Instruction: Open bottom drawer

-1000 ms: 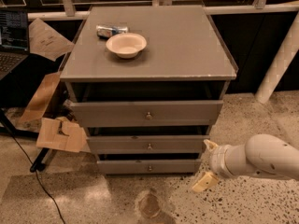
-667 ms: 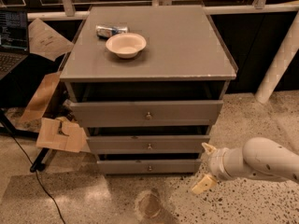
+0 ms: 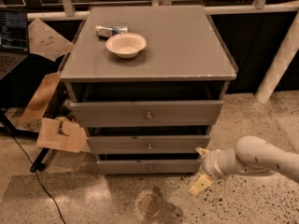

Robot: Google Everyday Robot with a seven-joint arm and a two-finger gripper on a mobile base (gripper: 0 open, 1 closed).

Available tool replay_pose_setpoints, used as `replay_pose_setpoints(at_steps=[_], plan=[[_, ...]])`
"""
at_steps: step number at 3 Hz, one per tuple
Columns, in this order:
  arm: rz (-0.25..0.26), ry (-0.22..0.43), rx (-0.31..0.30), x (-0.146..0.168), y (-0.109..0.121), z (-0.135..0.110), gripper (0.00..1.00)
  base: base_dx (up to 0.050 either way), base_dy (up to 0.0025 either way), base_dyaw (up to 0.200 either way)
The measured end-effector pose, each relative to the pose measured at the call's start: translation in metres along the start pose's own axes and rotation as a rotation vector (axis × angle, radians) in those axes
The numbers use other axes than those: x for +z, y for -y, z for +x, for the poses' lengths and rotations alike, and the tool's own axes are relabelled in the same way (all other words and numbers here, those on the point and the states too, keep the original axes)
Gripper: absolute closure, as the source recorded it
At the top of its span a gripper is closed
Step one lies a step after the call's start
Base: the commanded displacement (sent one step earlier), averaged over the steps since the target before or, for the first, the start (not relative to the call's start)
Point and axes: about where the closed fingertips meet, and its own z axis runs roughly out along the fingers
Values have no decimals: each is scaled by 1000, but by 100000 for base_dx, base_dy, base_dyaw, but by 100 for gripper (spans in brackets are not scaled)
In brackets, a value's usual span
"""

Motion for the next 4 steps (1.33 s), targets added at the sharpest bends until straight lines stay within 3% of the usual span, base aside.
replay_pose_setpoints(at_steps=[3, 4], plan=[[-8, 2, 3, 3, 0, 1, 65, 0, 0, 0], [16, 29, 15, 12, 1, 5, 88, 0, 0, 0]])
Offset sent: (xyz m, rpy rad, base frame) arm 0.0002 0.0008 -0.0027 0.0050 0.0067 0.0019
